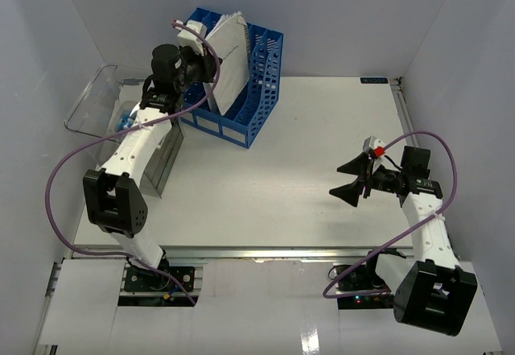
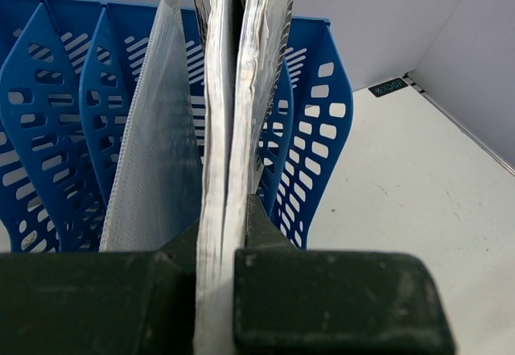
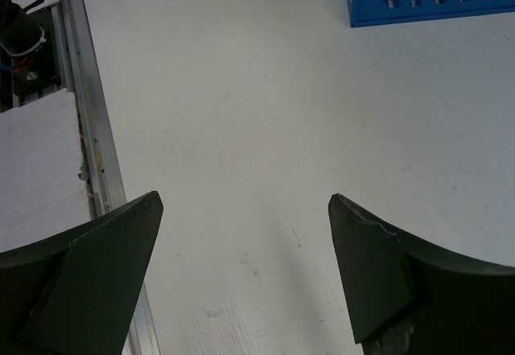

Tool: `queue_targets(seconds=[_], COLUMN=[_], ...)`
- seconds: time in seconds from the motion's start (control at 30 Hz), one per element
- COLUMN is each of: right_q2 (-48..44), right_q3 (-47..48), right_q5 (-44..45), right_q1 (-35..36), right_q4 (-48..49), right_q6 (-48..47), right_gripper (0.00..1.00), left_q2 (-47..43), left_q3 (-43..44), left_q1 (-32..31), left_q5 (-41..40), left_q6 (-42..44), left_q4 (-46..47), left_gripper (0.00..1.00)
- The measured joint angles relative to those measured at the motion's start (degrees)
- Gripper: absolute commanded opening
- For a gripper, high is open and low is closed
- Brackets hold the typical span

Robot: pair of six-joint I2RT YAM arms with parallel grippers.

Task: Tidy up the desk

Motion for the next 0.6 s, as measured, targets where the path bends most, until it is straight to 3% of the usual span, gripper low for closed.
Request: queue_targets(seconds=[0.6], right_q2=[1.4], right_q3=[-0.8], right_q5=[1.2], right_q1=[0.0], right_q4=[1.1], right_q6=[0.5], right_gripper=[0.9], left_q2=[9.3], left_q3=[-2.7], left_q1=[0.0], left_q5=[2.6], left_q6=[1.3], left_q4=[9.0], left_gripper=[0.0])
